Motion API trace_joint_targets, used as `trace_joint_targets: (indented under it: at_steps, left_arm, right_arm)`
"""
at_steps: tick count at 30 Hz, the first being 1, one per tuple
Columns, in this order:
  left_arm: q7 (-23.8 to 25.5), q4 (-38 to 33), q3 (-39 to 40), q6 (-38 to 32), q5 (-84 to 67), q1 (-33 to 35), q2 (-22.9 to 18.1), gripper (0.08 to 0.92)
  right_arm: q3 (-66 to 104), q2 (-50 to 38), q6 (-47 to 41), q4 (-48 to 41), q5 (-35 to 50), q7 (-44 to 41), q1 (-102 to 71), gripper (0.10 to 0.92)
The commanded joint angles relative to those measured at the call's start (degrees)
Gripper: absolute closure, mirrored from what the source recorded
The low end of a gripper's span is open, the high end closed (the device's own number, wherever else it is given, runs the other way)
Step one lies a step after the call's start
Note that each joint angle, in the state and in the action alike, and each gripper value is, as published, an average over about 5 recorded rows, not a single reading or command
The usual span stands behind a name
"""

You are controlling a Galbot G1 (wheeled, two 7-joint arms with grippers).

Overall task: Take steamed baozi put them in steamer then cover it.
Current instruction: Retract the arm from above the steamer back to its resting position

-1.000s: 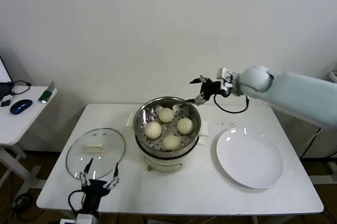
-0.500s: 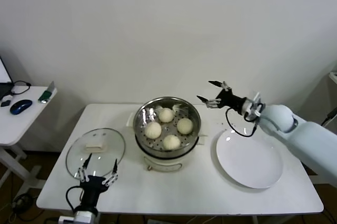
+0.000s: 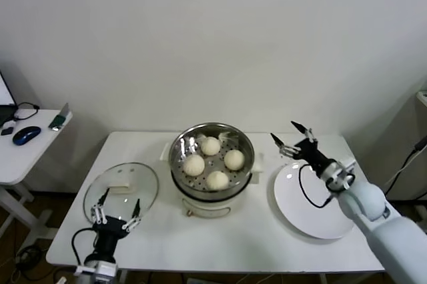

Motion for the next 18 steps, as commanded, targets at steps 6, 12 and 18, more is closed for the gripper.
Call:
trace_joint_targets:
  at_steps: [6, 12, 18]
  left_arm:
    - [-4.3, 4.7, 2.2, 11.5, 43.1, -2.9, 11.5, 0.177]
    - [-4.8, 13.6, 4.6, 9.6, 46.7, -9.4, 12.8, 0.177]
    - [-3.4, 22.5, 5.3, 5.5, 46.3, -16.4, 13.6, 0.177]
  right_arm:
    - [22.7, 14.0, -2.1, 2.3, -5.9, -0.8, -23.2, 0.203]
    - [23.0, 17.6, -3.9, 1.0, -11.7, -0.8, -22.7, 0.203]
    - [22.8, 18.6, -4.0, 0.5, -13.6, -0.7, -22.6, 0.203]
